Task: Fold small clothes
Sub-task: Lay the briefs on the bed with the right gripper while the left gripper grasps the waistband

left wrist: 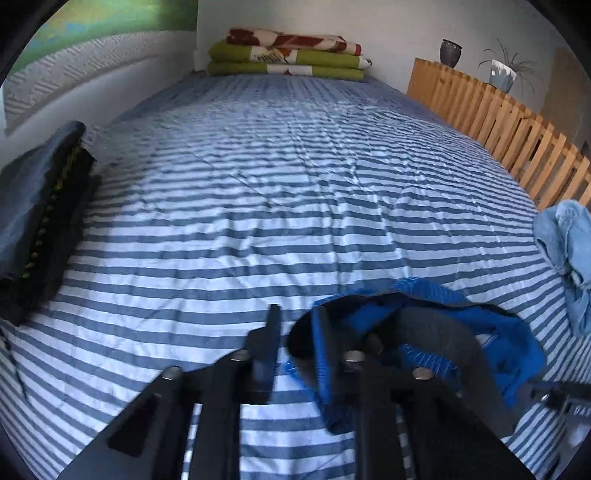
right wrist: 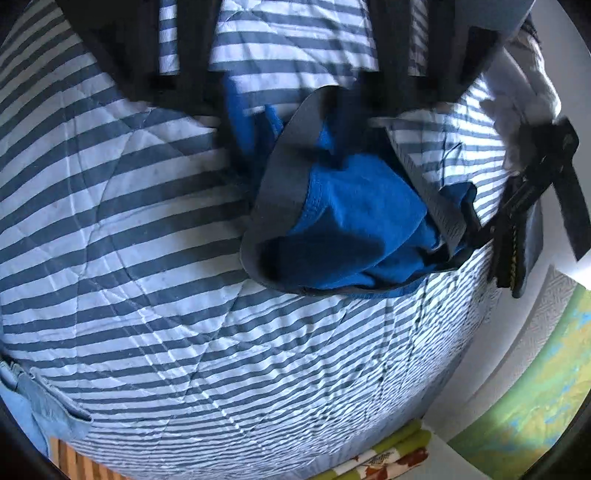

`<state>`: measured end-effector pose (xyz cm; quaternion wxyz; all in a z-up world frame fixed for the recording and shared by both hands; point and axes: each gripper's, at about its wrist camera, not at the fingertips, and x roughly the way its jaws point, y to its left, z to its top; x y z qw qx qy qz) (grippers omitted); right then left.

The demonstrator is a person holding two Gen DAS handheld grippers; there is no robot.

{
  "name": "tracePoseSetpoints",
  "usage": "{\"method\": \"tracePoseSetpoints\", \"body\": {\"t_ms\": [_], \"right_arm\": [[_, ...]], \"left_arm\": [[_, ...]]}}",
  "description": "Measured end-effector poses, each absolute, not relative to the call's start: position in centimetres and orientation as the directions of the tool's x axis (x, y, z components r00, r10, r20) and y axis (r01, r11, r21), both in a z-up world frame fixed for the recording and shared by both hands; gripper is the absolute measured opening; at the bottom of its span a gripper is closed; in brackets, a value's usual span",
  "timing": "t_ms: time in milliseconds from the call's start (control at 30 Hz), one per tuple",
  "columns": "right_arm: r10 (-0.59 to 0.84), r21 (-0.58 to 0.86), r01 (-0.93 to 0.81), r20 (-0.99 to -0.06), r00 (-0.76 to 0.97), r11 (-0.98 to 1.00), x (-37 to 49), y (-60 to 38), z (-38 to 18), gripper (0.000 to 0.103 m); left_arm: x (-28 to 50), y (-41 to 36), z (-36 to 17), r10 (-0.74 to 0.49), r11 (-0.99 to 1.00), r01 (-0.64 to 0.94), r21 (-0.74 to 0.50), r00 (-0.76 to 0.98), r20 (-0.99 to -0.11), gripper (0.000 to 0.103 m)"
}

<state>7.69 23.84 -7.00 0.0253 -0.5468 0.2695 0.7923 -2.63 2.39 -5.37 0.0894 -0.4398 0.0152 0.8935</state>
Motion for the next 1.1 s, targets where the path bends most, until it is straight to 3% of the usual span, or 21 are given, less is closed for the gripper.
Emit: {"method": "tracePoseSetpoints", "body": {"t_ms": [67, 167, 333, 367, 400, 467, 533, 900, 1033, 1100], "right_arm": [[-0.236, 0.383, -0.328, -0.882, -0.407, -0.864, 8.1, 23.8, -6.5, 0.008], [-0.208, 0.361, -0.318, -0.880, -0.427, -0.877, 9.9, 24.1, -5.2, 0.007], [-0.124, 0.270, -0.291, -0.892, -0.435, -0.918, 14.4, 24.3, -3.7, 0.003], [-0.113, 0.253, -0.284, -0.896, -0.430, -0.925, 15.2, 24.3, -3.7, 0.003], [-0.101, 0.237, -0.280, -0.899, -0.426, -0.930, 16.0, 24.5, -3.8, 0.003], [-0.085, 0.223, -0.285, -0.901, -0.426, -0.932, 16.7, 24.9, -4.0, 0.003], [-0.090, 0.235, -0.297, -0.898, -0.431, -0.925, 17.2, 25.4, -4.2, 0.003], [-0.142, 0.356, -0.369, -0.857, -0.496, -0.859, 20.1, 28.3, -4.8, 0.003], [-0.142, 0.362, -0.368, -0.850, -0.507, -0.856, 20.6, 29.4, -4.1, 0.003], [-0.140, 0.358, -0.365, -0.851, -0.506, -0.859, 20.6, 29.7, -3.9, 0.003]], "left_arm": [[-1.9, 1.5, -4.8, 0.132, -0.986, -0.165, -0.035, -0.623, -0.771, 0.005], [-0.4, -0.6, -3.6, 0.137, -0.988, -0.140, -0.061, -0.644, -0.753, 0.002], [4.0, -4.0, -2.7, 0.193, -0.981, -0.114, -0.159, -0.694, -0.693, 0.004], [4.8, -4.7, -3.0, 0.212, -0.974, -0.098, -0.202, -0.701, -0.681, 0.020], [5.2, -5.2, -3.5, 0.242, -0.964, -0.093, -0.248, -0.693, -0.679, 0.048], [5.4, -5.4, -4.6, 0.319, -0.935, -0.101, -0.339, -0.655, -0.685, 0.067], [5.3, -4.6, -4.8, 0.338, -0.933, -0.128, -0.336, -0.630, -0.699, 0.067], [4.0, 3.5, -3.4, 0.096, -0.952, -0.285, 0.114, -0.627, -0.773, 0.068], [3.8, 4.7, -4.7, 0.037, -0.935, -0.303, 0.185, -0.602, -0.798, 0.068], [3.8, 5.0, -4.9, 0.030, -0.928, -0.312, 0.204, -0.607, -0.794, 0.061]]}}
